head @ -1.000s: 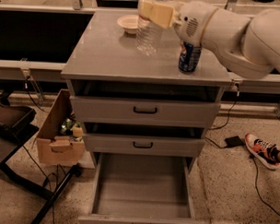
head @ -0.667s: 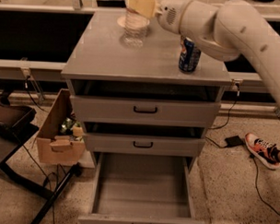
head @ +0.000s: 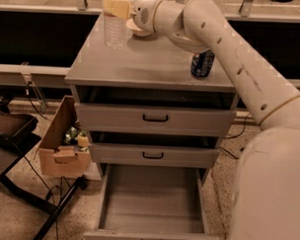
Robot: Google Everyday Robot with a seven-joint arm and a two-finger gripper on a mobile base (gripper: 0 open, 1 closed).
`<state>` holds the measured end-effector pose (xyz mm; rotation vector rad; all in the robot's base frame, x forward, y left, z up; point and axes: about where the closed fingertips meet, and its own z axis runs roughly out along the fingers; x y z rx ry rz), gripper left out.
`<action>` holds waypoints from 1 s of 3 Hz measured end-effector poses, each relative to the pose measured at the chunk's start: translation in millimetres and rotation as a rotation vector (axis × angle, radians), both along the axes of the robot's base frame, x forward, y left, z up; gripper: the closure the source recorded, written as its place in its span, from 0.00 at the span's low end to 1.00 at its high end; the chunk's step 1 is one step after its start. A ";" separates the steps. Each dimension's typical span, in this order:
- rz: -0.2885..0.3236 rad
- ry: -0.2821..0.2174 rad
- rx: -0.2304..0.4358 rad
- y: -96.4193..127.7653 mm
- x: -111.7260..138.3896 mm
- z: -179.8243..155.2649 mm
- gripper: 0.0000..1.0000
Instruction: Pick water bottle from bottom drawer and place on counter
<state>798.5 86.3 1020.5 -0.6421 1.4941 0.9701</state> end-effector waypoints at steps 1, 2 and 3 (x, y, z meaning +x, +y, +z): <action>0.014 0.011 -0.026 29.1 28.6 -34.4 1.00; 0.011 -0.012 -0.033 31.2 43.8 -59.2 1.00; -0.018 -0.046 -0.039 21.0 53.3 -86.8 1.00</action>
Offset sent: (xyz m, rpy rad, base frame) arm 0.0621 0.0259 -0.0848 -0.0428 -0.0414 -0.0018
